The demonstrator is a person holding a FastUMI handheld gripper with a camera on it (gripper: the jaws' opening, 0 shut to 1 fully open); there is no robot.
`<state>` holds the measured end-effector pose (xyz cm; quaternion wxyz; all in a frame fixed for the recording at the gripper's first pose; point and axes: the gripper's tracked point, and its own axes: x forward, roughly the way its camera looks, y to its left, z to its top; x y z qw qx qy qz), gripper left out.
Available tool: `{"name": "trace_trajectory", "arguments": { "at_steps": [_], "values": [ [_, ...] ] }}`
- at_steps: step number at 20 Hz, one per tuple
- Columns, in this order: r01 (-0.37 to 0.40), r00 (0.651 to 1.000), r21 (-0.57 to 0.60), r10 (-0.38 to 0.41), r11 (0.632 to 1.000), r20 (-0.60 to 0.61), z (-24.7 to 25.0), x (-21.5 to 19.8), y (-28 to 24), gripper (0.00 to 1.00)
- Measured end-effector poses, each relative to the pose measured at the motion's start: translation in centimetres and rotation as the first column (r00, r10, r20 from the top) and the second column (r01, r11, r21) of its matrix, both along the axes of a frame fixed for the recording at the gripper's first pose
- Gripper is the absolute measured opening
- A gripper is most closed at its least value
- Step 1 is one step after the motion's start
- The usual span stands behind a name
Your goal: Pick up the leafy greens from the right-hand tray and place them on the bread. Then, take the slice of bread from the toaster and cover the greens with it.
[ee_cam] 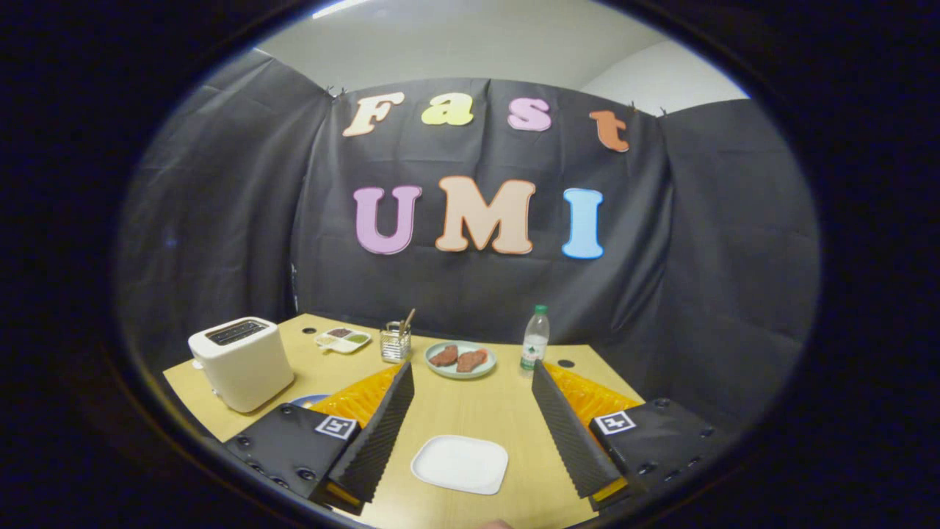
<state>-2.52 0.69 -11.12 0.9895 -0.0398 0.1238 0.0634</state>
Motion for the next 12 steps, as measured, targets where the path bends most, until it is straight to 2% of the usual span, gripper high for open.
{"name": "trace_trajectory", "arguments": {
  "at_steps": [6, 12],
  "values": [
    [0.037, 0.996, -0.006, -0.036, 0.999, 0.086, 3.0, -0.3, -0.8, 1.00],
    [0.031, 0.993, -0.001, -0.031, 1.000, 0.116, 3.6, -0.5, -0.2, 1.00]
  ]
}}
